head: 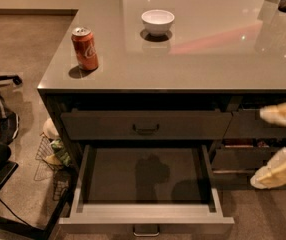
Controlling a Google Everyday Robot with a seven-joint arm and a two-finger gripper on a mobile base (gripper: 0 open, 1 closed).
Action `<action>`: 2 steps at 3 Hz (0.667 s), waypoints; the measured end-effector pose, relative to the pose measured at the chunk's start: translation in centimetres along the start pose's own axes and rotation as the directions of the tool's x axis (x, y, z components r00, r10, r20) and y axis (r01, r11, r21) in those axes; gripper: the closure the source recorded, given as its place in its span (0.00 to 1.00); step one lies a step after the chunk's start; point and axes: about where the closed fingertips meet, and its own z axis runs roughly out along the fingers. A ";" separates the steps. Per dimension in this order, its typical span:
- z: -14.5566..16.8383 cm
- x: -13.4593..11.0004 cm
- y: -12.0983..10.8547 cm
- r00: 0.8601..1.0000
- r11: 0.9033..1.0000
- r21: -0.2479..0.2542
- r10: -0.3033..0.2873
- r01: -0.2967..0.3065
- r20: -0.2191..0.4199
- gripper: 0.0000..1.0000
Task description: Close middle drawer
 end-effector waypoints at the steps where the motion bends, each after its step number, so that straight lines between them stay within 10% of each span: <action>1: 7.1 7.6 4.9 0.983 0.986 0.002 0.168 -0.169 0.071 0.49; 2: 13.7 12.5 7.2 0.962 0.963 -0.015 0.270 -0.269 0.042 0.72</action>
Offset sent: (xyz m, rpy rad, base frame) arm -0.0445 -0.0548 -0.3028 0.1508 0.1623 -0.3572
